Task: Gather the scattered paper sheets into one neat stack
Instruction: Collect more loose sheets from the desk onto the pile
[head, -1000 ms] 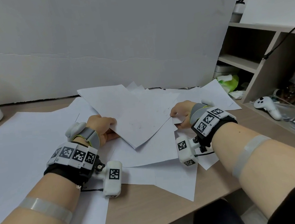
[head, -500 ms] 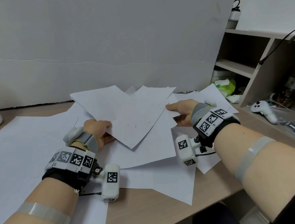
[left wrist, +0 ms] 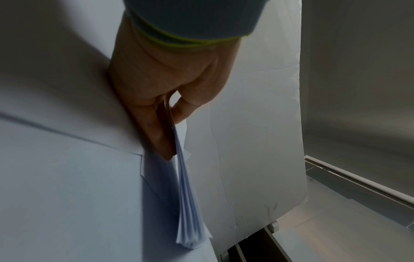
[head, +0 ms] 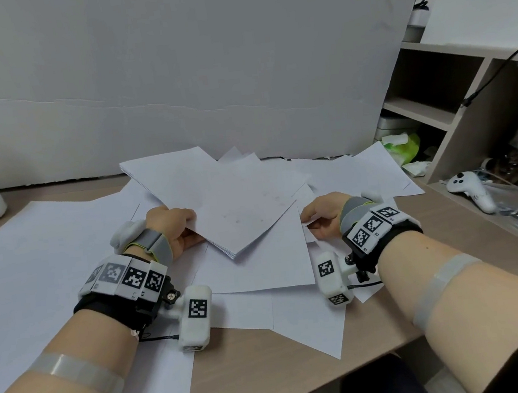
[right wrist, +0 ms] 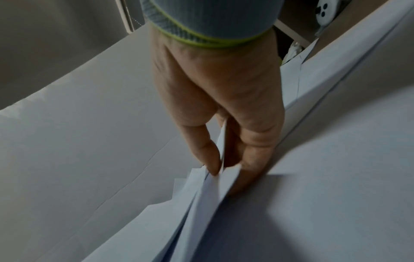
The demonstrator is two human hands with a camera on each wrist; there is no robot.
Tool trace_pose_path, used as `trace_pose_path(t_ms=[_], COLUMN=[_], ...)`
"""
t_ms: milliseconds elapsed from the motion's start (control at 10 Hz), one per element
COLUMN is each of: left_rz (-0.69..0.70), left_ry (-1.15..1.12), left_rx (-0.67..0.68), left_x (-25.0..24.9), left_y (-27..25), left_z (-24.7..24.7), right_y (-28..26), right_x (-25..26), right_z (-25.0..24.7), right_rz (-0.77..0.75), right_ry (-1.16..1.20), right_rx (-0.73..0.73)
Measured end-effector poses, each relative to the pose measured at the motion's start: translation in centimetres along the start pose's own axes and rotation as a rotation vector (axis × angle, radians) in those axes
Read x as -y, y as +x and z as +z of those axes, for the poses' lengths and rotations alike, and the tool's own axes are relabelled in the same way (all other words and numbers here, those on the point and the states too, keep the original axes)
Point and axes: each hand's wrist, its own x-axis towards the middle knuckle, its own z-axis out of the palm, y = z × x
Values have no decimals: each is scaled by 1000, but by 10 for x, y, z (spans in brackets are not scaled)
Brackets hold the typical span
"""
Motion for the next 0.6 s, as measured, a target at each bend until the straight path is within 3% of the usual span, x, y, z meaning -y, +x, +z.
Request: trace_pose_path(t_ms=[100, 400, 500, 600], left_rz=[2, -21, -16, -23], left_ry=[7, 48, 34, 66], left_rx=[9, 84, 111, 157], left_x=[0, -2, -3, -2], left_y=[-1, -6, -8, -9], left_z=[0, 2, 1, 3], right_y=[1, -23, -38, -60], right_x=[4, 54, 82, 105], right_z=[0, -19, -21, -18], right_rz=[-51, -429, -517, -600], right_ry=[-50, -187, -47, 81], right_rx=[-76, -408, -534, -553])
